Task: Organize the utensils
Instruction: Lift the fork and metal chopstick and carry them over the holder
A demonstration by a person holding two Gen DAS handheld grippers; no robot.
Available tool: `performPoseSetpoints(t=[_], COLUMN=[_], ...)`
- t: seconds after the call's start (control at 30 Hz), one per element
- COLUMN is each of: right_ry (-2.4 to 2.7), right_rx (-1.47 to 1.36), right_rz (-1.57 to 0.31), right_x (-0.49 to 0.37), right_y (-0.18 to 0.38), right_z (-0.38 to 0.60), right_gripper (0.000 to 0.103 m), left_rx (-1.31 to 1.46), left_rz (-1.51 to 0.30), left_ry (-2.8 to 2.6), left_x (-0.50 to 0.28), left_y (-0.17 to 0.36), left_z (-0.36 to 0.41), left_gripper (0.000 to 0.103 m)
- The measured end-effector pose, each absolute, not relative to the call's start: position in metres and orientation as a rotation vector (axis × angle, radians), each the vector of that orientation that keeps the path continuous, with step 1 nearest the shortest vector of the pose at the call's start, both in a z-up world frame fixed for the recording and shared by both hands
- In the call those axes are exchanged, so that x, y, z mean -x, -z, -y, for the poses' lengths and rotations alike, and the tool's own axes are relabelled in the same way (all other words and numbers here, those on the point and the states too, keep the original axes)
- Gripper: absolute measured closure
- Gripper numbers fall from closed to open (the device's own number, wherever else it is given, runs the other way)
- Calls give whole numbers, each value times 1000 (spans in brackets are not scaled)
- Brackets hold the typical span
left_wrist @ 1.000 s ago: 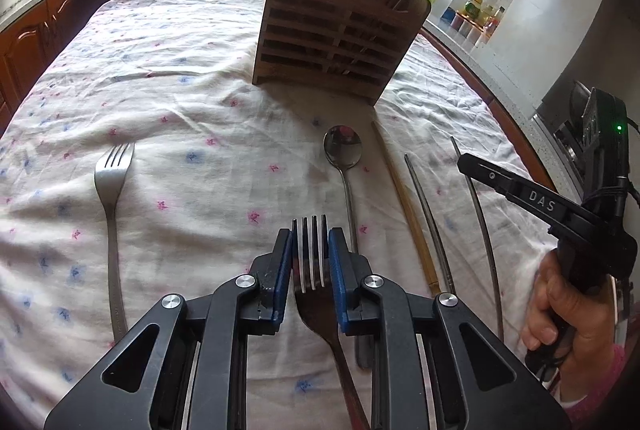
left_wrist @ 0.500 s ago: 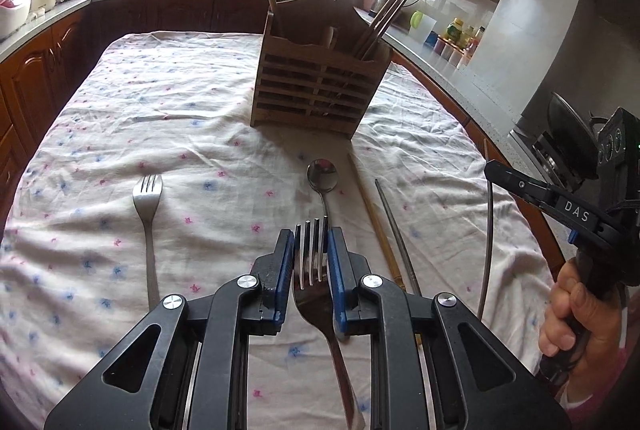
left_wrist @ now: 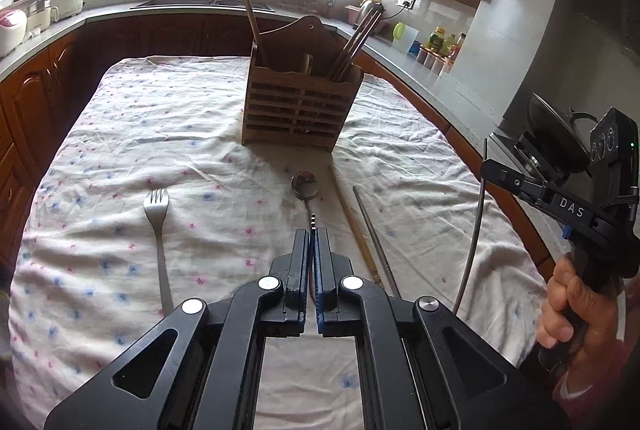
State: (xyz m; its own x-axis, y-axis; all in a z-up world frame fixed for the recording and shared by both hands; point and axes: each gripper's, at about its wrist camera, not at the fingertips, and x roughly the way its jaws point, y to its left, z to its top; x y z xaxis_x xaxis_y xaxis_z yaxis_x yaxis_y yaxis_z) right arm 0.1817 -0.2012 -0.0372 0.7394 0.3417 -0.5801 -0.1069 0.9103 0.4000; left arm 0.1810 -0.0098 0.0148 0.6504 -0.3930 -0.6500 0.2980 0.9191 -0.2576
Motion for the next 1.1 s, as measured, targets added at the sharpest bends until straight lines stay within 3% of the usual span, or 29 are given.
performPoseSetpoints(t=[1.1], right_ry=[-233], right_rx=[-373], right_rz=[-506], right_x=[-184], right_y=[-23], right_z=[216], right_gripper=[99], left_rx=[129], left_rz=[-533], left_ry=[339], left_x=[-194], left_y=[-101], left_z=[-11], left_gripper=[102])
